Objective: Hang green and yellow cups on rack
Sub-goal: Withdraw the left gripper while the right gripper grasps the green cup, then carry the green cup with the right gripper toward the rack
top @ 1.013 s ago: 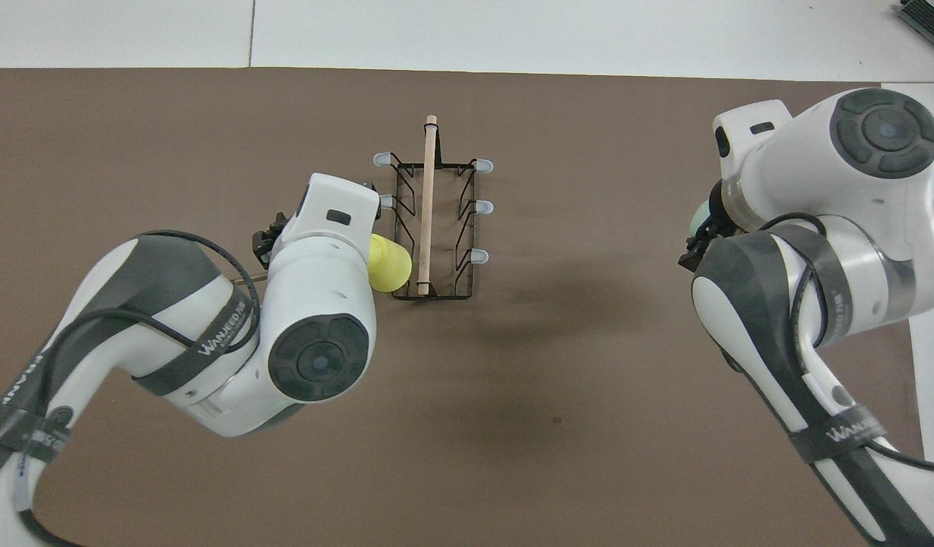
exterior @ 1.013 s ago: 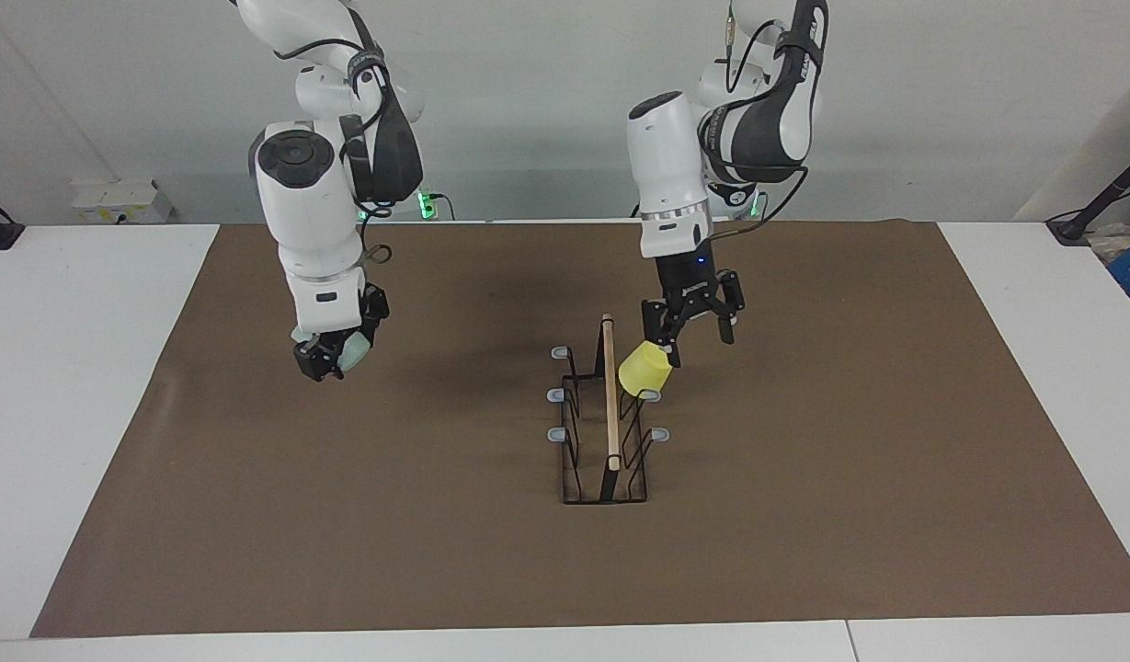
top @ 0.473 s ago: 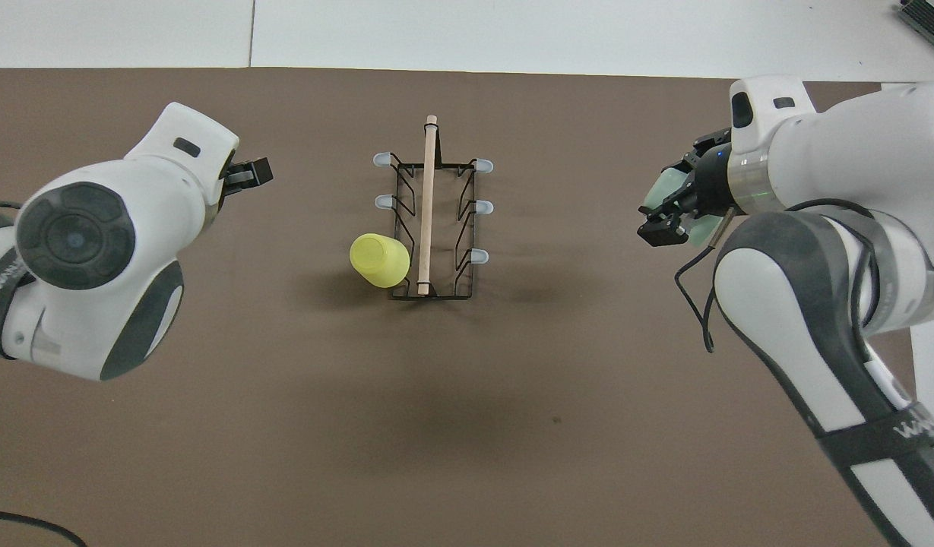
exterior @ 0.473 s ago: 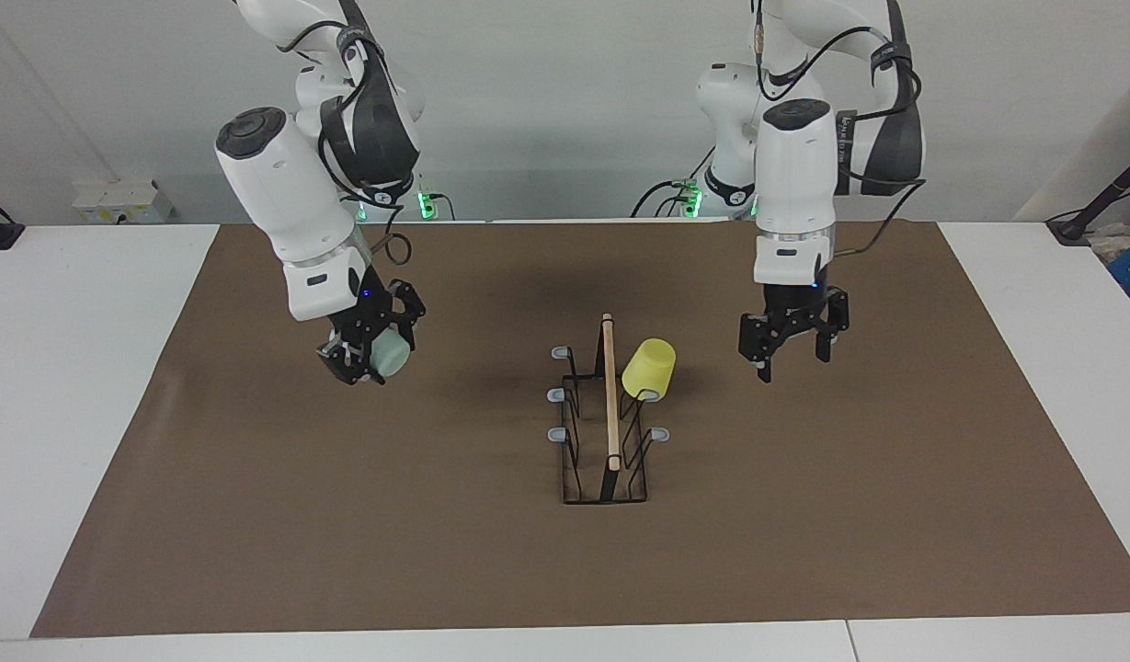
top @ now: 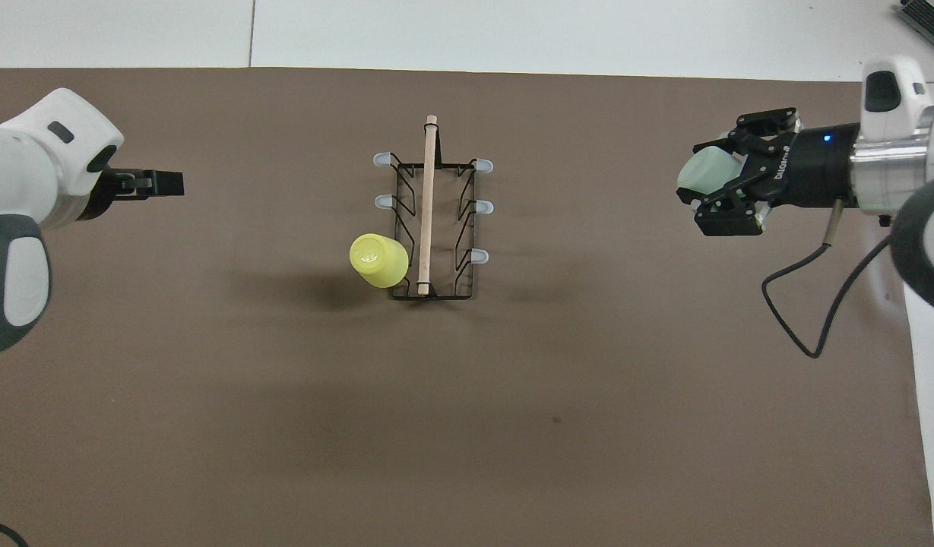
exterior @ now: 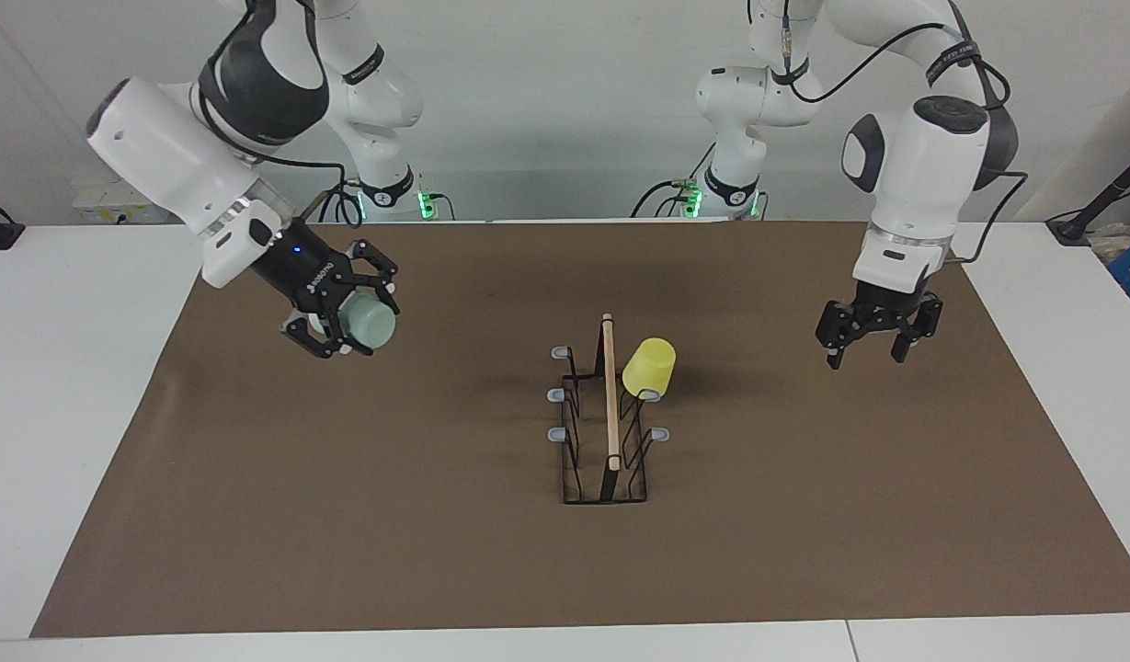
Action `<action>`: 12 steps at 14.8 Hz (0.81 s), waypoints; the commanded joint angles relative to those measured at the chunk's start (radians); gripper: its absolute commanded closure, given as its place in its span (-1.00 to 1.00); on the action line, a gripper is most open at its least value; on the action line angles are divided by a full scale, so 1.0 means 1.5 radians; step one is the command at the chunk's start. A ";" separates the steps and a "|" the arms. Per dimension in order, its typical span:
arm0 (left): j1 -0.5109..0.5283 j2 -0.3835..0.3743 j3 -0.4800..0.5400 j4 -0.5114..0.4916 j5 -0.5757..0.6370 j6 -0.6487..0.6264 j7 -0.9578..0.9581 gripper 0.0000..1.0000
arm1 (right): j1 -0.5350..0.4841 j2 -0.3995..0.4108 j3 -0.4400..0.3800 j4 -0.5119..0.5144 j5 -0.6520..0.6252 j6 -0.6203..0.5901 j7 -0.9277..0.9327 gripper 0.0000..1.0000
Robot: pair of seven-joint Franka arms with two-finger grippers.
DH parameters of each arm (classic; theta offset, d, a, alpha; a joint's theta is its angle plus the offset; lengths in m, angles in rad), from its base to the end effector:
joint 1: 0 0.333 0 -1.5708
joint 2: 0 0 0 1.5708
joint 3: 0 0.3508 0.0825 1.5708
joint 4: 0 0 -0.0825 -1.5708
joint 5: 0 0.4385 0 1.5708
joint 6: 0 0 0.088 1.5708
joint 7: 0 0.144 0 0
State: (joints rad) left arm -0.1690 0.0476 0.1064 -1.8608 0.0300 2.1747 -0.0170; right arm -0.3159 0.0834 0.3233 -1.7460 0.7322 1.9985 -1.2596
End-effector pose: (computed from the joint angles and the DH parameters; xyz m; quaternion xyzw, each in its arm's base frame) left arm 0.6617 -0.0403 0.4965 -0.9906 0.0298 -0.1334 0.0106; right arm 0.6724 0.0619 0.5441 -0.8178 -0.4502 -0.2692 0.2367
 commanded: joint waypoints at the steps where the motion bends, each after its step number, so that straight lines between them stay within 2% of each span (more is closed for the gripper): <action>1: 0.048 -0.012 -0.007 0.048 -0.064 -0.103 0.109 -1.00 | -0.031 -0.019 0.006 -0.021 0.082 -0.023 -0.061 1.00; 4: 0.073 -0.011 -0.005 0.114 -0.071 -0.205 0.169 -1.00 | -0.043 -0.027 0.006 -0.031 0.160 -0.024 -0.118 1.00; 7: 0.072 -0.002 -0.002 0.189 -0.066 -0.294 0.168 -1.00 | -0.043 -0.043 0.006 -0.058 0.246 -0.023 -0.180 1.00; 10: 0.068 0.015 0.000 0.262 -0.053 -0.385 0.168 -1.00 | -0.043 -0.074 0.006 -0.114 0.351 -0.023 -0.239 1.00; 12: 0.066 0.016 -0.006 0.282 -0.031 -0.431 0.168 -1.00 | -0.040 -0.104 0.006 -0.164 0.438 -0.018 -0.267 1.00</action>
State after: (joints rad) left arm -0.0663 0.0368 0.1017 -1.5089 -0.0476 1.6088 0.2190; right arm -0.3598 0.0127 0.3242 -1.8773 1.2720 1.9682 -1.6044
